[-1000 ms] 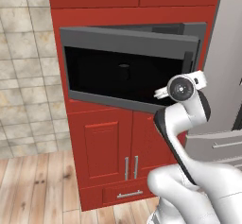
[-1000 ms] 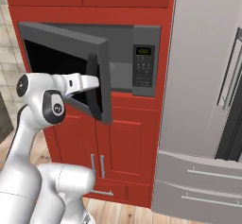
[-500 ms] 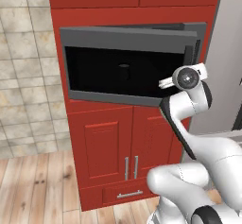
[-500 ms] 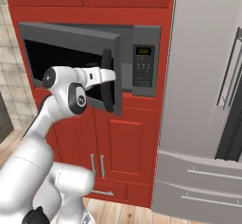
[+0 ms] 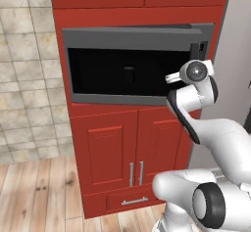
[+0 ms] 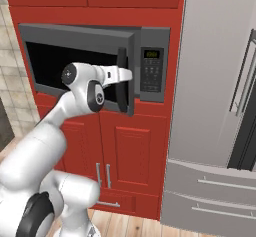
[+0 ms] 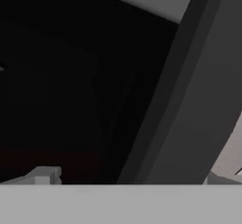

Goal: Pick the mug from the counter and place it inside the microwave. Then close the microwave.

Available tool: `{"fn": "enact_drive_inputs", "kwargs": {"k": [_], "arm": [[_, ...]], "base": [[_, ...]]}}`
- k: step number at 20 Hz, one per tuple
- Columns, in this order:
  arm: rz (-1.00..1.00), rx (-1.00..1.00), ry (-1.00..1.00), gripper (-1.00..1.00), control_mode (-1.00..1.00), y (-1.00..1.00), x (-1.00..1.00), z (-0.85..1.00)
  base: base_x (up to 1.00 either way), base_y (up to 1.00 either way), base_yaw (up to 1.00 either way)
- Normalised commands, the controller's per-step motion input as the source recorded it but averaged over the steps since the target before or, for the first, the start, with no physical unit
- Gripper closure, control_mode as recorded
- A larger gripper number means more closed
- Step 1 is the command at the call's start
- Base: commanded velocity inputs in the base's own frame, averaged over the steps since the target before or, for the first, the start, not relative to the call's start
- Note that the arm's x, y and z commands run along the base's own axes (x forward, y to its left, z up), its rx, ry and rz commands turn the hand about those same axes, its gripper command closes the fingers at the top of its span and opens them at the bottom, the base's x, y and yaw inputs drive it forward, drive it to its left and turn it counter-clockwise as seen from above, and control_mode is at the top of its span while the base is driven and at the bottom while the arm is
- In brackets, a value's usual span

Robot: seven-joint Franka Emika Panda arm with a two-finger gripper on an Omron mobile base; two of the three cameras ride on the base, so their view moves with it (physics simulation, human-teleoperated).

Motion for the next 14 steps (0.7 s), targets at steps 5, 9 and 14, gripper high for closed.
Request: {"fn": "enact_drive_inputs", "kwargs": {"k": [5, 9, 14], "arm": [[0.0, 0.04, 0.0, -1.0, -1.0, -0.04, 0.45, 0.0], [0.0, 0.03, 0.0, -1.0, -1.0, -0.01, 0.39, 0.0], [0.0, 0.0, 0.0, -1.0, -1.0, 0.0, 0.39, 0.0]], "base": [[0.0, 0.0, 0.0], [0.0, 0.0, 0.0], [0.0, 0.0, 0.0]]}}
